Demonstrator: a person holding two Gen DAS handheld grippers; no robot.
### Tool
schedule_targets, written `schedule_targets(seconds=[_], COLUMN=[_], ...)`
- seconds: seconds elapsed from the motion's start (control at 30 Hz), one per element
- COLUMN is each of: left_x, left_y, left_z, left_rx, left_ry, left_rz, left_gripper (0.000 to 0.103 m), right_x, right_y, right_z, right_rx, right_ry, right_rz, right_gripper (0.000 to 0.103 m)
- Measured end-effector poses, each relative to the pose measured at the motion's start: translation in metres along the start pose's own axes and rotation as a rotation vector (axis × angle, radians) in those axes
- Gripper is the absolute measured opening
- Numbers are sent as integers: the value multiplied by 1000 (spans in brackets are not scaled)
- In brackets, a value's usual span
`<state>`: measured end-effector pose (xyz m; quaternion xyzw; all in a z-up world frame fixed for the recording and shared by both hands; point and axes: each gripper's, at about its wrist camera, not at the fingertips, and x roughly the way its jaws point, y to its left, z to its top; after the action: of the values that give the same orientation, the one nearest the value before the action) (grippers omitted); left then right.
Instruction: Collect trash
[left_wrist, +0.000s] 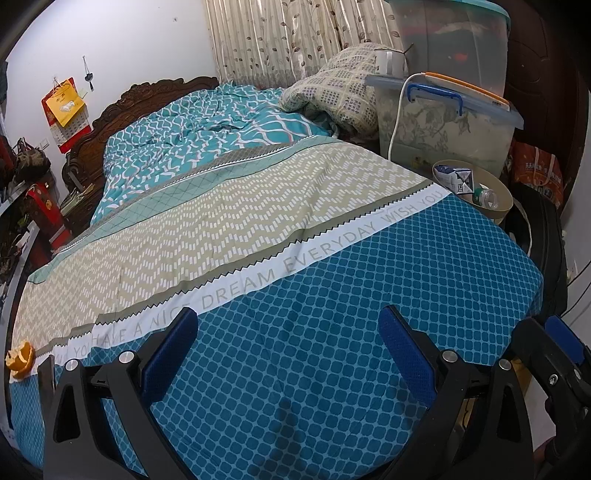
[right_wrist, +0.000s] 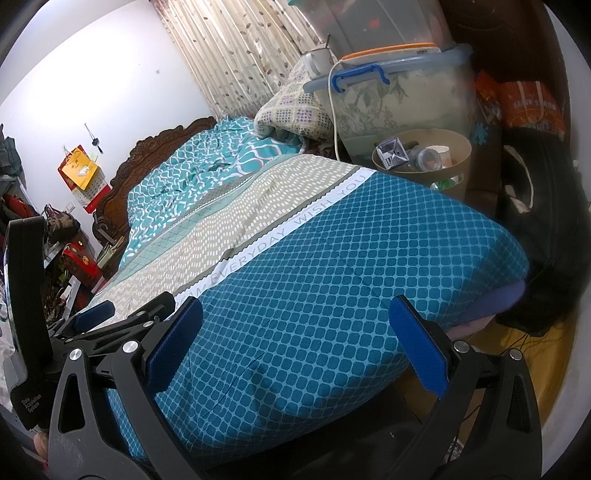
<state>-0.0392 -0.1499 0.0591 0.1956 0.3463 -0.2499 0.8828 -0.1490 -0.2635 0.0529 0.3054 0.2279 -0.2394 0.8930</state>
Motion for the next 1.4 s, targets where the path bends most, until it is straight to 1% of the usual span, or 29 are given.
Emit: schedule_targets(seconds=[0.13,1.4], left_x=[0,1], left_y=[0,2], left_z=[0,-1], left_rx=[1,15], left_ry=[0,3], left_rz=[-1,0], left_gripper=[94,94], right_x=[0,1], right_y=[2,0], right_z=[-4,-3], right_rx=[2,7], right_ry=[2,7], right_rz=[1,2], right_gripper=[100,100])
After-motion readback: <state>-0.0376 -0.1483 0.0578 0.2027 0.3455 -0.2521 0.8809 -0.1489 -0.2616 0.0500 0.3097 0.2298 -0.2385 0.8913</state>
